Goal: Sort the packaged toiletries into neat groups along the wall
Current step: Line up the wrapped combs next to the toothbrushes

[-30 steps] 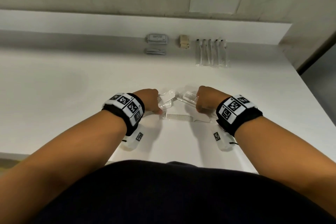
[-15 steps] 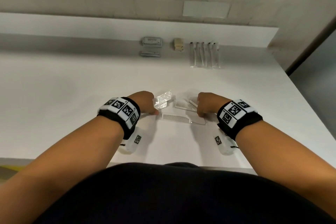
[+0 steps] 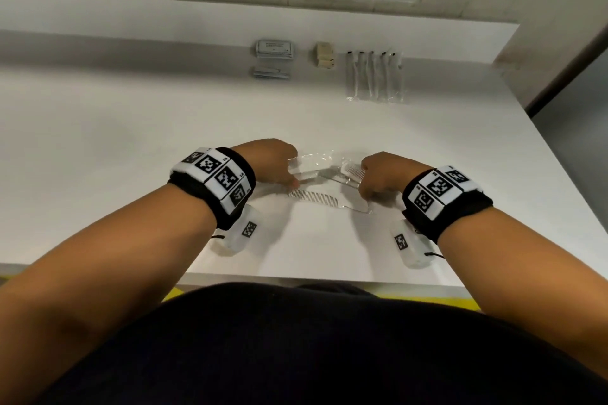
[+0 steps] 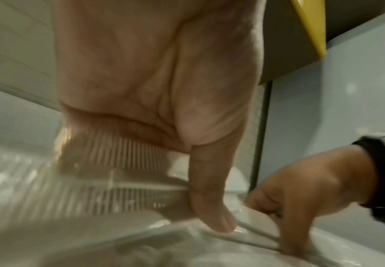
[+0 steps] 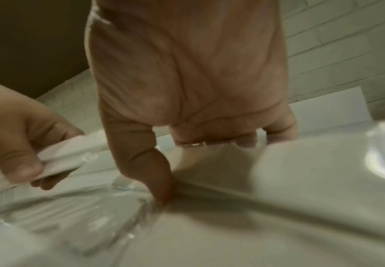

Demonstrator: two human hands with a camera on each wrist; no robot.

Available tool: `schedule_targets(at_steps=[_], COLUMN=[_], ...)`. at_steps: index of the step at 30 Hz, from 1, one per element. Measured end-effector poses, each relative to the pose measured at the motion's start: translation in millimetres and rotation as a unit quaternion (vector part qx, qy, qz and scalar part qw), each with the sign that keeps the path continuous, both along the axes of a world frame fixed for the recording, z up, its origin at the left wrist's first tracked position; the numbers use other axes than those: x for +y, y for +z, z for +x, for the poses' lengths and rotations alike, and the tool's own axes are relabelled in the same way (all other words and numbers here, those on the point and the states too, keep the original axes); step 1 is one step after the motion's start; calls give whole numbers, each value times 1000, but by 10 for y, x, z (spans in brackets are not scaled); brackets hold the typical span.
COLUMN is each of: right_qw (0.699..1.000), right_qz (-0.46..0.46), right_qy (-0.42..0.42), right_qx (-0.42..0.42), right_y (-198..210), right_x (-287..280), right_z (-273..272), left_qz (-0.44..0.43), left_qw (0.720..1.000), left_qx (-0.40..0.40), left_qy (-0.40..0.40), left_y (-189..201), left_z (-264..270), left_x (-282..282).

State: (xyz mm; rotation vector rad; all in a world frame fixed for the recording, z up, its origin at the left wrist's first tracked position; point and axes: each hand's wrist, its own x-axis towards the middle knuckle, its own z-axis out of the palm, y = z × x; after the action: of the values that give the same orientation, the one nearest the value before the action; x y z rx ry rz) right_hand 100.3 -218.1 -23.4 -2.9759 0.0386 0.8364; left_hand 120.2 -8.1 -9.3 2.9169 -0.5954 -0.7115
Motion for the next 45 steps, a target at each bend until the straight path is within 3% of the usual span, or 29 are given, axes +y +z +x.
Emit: schedule_targets(at_steps=[3,5,13,17,21,25,28,31,33,36,39,40,42,44,45], right_qw=[1000,999,988,979,956,906,887,916,887,832,818,828,861,868,857], right_qz=[-9,-1,112,158,202,293,327,277,346,476,510,497,445,420,433], right_qy=[20,18,-73,-110,-177,-275,-305,-246,-232,-250,-246,-240,-229,-252,-269], right_qx=[-9,-28,-72,-67,-115,-136,-119,-154,-200,-138,-100,-99,-92,-84,-77], right_y=[-14,-21,-51,35,166,234,235,207,229,283,224,192,137,108,86], right_x=[-34,-83,-484,-844,-1435,-1971,-2355,-2584,-2700,-2767,-2803,-2818,-2878,-2922,-2947], right_z=[-1,-1,-27,31,194,372,543,716,834,978,1164,1233,1372,1480,1532], left_qz=[15,24,2,41,-75,-250,-347,-405,-433,-481,-493,-485,-427,-320,-276], left_qw=[996,993,997,996,997,960,920,884,871,837,823,822,846,900,918], left_qx=[2,-14,53,18,6,27,52,69,77,117,132,134,129,111,104], left_qy=[-93,-112,-61,-76,8,126,176,221,219,232,248,266,291,276,263], left_y=[-58,-132,-123,-114,48,165,216,150,77,-57,12,17,-24,-72,-98], left_z=[-171,-253,-159,-21,302,614,779,917,995,1091,1109,1129,1188,1228,1239], left_x=[-254,-393,-508,-696,-1159,-1741,-2303,-2730,-2963,-3217,-3403,-3437,-3453,-3401,-3368])
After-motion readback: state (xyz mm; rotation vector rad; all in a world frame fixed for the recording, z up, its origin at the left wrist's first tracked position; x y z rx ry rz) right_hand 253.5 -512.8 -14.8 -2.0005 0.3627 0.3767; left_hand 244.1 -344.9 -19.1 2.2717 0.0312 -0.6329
